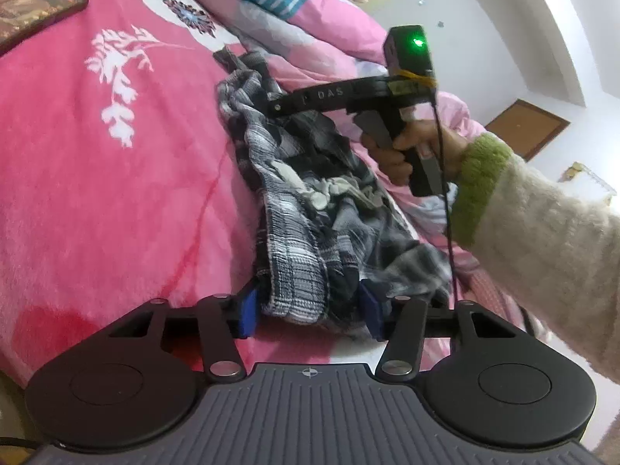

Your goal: Fold clothes

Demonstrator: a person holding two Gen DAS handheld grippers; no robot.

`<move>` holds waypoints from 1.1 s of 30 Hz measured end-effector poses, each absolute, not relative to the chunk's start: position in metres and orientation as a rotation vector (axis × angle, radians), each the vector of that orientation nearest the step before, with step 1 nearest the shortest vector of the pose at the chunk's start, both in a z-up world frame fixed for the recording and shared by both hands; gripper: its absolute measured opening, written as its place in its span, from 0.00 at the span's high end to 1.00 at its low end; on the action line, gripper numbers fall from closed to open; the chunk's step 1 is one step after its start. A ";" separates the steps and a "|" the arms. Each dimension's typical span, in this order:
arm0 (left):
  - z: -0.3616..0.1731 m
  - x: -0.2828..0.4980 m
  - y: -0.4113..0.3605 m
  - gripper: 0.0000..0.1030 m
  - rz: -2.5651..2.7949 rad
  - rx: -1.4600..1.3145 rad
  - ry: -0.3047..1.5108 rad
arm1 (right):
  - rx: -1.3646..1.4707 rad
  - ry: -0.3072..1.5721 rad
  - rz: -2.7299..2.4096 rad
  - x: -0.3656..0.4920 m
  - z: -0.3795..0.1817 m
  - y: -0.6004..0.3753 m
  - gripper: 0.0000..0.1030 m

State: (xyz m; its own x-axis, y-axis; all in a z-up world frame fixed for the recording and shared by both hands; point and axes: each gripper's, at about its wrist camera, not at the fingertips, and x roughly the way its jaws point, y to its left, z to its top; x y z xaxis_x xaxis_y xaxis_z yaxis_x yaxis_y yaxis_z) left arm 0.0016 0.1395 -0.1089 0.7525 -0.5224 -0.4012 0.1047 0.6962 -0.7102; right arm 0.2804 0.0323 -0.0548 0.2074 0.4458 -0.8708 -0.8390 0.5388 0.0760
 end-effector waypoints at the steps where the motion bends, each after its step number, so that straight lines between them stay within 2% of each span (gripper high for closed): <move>1: -0.108 0.000 0.138 0.54 -0.358 -0.718 0.625 | -0.459 0.999 0.941 0.279 -0.053 0.031 0.48; 2: -0.108 0.000 0.136 0.55 -0.336 -0.711 0.618 | -0.451 0.993 0.941 0.277 -0.052 0.030 0.62; 3: -0.106 0.000 0.132 0.57 -0.319 -0.685 0.608 | -0.453 0.979 0.931 0.275 -0.051 0.029 0.71; 6: -0.103 -0.002 0.122 0.67 -0.263 -0.619 0.583 | -0.484 0.924 0.890 0.265 -0.048 0.030 0.84; 9: -0.103 -0.002 0.122 0.81 -0.227 -0.607 0.567 | -0.509 0.849 0.851 0.252 -0.039 0.031 0.91; 13: -0.097 -0.001 0.132 0.87 -0.193 -0.615 0.528 | -0.533 0.732 0.789 0.238 -0.019 0.031 0.93; 18: -0.079 0.017 0.163 0.88 -0.100 -0.605 0.435 | -0.532 0.599 0.692 0.245 0.014 0.034 0.93; 26: -0.033 0.084 0.247 0.89 0.181 -0.587 0.256 | -0.468 0.461 0.621 0.322 0.052 0.081 0.94; 33: -0.016 0.154 0.307 0.89 0.447 -0.547 0.244 | -0.438 0.391 0.645 0.406 0.057 0.158 0.94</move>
